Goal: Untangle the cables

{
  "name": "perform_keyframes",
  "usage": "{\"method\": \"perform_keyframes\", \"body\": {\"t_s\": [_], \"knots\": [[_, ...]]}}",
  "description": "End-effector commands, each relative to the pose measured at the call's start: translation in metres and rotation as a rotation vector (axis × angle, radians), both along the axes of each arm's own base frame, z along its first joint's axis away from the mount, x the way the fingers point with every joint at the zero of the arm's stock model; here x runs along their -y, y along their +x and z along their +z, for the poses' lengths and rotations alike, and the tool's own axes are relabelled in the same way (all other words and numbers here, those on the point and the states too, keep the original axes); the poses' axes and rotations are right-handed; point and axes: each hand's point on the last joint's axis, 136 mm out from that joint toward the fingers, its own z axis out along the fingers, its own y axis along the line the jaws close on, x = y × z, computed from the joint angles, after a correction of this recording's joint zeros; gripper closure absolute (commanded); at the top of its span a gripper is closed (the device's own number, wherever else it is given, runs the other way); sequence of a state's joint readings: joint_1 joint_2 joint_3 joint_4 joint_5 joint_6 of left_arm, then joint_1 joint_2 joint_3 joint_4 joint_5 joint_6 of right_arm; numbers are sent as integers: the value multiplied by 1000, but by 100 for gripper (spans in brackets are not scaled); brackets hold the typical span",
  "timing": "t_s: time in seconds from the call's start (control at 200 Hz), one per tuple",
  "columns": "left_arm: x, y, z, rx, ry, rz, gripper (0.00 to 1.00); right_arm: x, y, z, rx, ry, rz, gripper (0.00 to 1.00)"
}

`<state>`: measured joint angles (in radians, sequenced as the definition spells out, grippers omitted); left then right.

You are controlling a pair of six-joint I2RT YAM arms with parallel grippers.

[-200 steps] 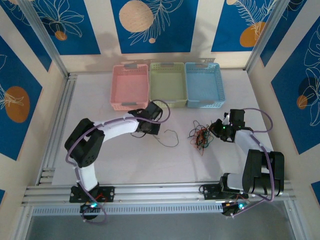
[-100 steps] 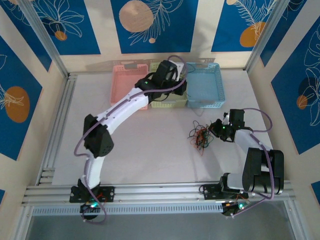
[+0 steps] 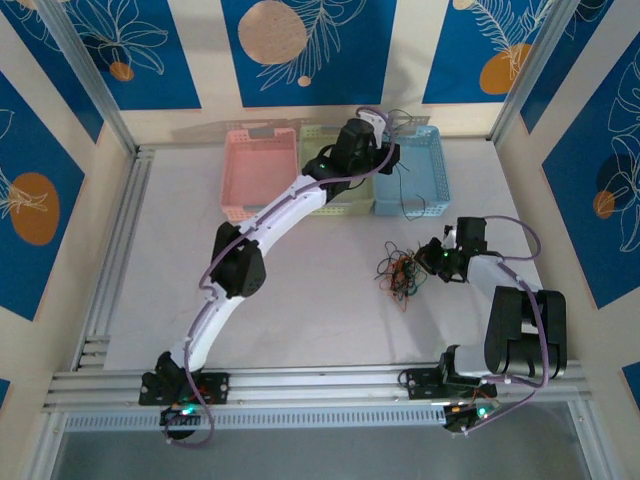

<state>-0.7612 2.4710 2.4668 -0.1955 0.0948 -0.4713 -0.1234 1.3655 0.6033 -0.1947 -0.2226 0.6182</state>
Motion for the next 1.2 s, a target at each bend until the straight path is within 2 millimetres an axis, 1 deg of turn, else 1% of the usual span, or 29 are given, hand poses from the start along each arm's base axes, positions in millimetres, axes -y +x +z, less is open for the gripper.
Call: {"method": "perform_keyframes", "body": {"t_s": [0.0, 0.13, 0.2, 0.25, 0.36, 0.405, 0.475, 0.525, 0.605, 0.755, 0.92, 0.98, 1.035, 1.13, 1.195], "knots": [[0, 19, 27, 82, -122, 58, 100, -8, 2, 5, -4, 30, 31, 100], [-3, 27, 38, 111, -166, 96, 100, -9, 1, 4, -6, 35, 31, 100], [-11, 32, 48, 113, -187, 124, 100, -10, 2, 3, -7, 40, 33, 100], [-14, 30, 61, 117, -207, 127, 100, -10, 2, 3, -7, 42, 33, 100], [-18, 19, 97, 177, -240, 107, 100, -11, 3, 3, -7, 45, 33, 100], [-21, 17, 108, 198, -247, 105, 100, -11, 4, 3, -8, 48, 33, 100], [-26, 15, 120, 230, -239, 110, 100, -12, 5, 2, -11, 53, 36, 100], [-29, 15, 123, 253, -215, 115, 100, -13, 5, 2, -11, 55, 37, 100], [-39, 20, 118, 260, -151, 144, 100, -13, 5, 1, -13, 57, 35, 100], [-71, 34, 101, 223, -35, 241, 100, -13, 7, 1, -13, 62, 36, 100], [-98, 36, 93, 252, 73, 302, 100, -13, 10, 3, -6, 64, 33, 100], [-108, 39, 85, 251, 105, 333, 100, -14, 9, 4, 0, 68, 33, 100], [-117, 46, 75, 216, 114, 357, 100, -14, 10, 4, 2, 69, 33, 100], [-121, 54, 57, 165, 119, 348, 100, -15, 9, 4, 0, 75, 36, 100], [-123, 59, 44, 176, 164, 362, 100, -16, 8, 2, -4, 81, 38, 100]]}}
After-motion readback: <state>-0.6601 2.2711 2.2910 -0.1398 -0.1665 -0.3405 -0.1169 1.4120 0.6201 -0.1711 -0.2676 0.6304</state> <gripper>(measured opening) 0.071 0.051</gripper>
